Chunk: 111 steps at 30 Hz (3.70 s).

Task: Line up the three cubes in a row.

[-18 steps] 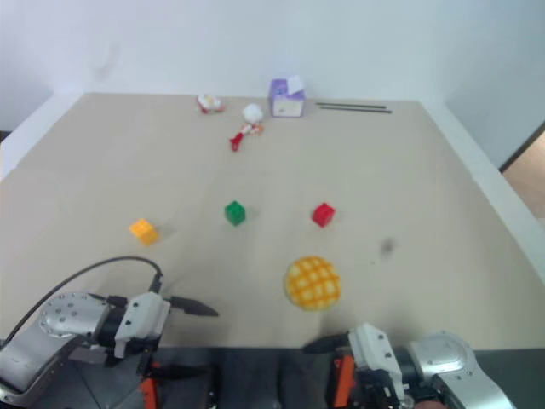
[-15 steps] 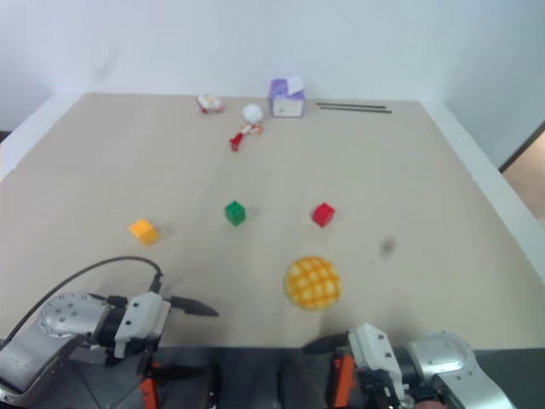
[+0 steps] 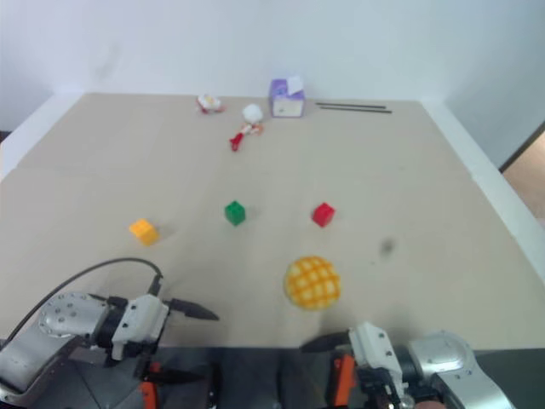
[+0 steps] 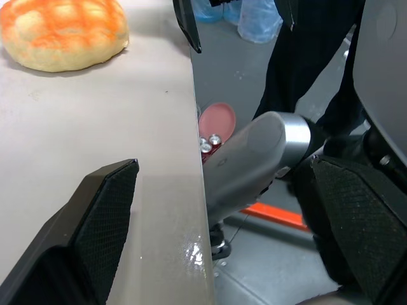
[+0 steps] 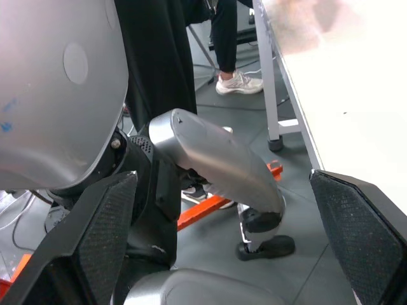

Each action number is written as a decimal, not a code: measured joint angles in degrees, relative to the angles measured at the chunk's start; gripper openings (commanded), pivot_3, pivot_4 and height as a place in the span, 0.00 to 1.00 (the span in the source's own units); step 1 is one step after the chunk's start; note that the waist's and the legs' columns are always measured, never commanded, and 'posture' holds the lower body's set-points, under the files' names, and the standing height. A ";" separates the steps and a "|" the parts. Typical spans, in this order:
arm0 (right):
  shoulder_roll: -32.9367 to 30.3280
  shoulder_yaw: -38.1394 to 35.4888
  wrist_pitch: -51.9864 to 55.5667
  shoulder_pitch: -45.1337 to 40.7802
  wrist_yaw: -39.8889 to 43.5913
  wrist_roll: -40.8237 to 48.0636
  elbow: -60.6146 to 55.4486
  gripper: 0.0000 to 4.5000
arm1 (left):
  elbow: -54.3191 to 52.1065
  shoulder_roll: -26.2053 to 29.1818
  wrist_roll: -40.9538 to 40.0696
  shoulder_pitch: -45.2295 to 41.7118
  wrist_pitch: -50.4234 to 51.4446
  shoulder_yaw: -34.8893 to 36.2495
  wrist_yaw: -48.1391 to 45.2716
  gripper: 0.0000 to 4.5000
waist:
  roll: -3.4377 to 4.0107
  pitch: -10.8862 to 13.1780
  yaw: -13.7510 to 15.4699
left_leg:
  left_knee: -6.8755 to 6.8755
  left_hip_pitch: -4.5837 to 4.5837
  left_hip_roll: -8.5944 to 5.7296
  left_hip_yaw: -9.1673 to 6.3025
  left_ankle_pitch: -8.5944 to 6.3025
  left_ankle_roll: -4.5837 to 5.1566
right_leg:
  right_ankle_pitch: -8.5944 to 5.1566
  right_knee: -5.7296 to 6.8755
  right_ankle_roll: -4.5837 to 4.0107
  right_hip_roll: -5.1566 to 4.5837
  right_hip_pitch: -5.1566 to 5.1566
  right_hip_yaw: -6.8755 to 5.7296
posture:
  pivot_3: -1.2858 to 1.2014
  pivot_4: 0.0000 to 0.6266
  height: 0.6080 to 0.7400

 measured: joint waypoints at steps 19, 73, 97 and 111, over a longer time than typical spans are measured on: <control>0.84 0.63 26.47 -25.40 -25.50 -0.72 2.97 0.87 | 8.00 -12.91 -4.78 -18.67 7.30 4.00 10.87 1.00 | -0.01 0.00 0.04 | 0.17 -0.24 -0.10 -0.31 -0.06 0.18 | 0.05 0.18 0.30 0.25 -0.03 0.07 | 0.52 0.24 1.00; 13.14 -29.24 23.19 -39.60 -60.87 -6.69 29.01 0.98 | 34.48 -41.45 7.40 -42.20 -5.43 -3.85 21.38 1.00 | 0.44 -0.12 -0.55 | 0.08 -0.18 -0.32 -0.24 0.12 0.57 | 0.38 0.14 0.63 0.27 0.00 0.40 | 0.52 0.24 1.00; 16.80 -5.26 16.95 -50.17 -32.13 -12.50 43.70 0.98 | 27.43 -32.46 7.70 -33.30 -3.45 -1.09 25.43 1.00 | 0.45 -0.10 -0.28 | 0.06 -0.25 -0.28 -0.31 0.13 0.55 | 0.39 0.08 0.57 0.27 -0.01 0.27 | 0.52 0.24 1.00; 18.17 -4.68 15.54 -51.04 -30.46 -13.49 44.76 0.28 | 27.20 -33.06 7.69 -33.34 -2.80 -1.10 25.73 1.00 | 0.46 -0.10 -0.22 | 0.06 -0.25 -0.28 -0.32 0.13 0.55 | 0.39 0.08 0.57 0.28 -0.01 0.27 | 0.52 0.24 1.00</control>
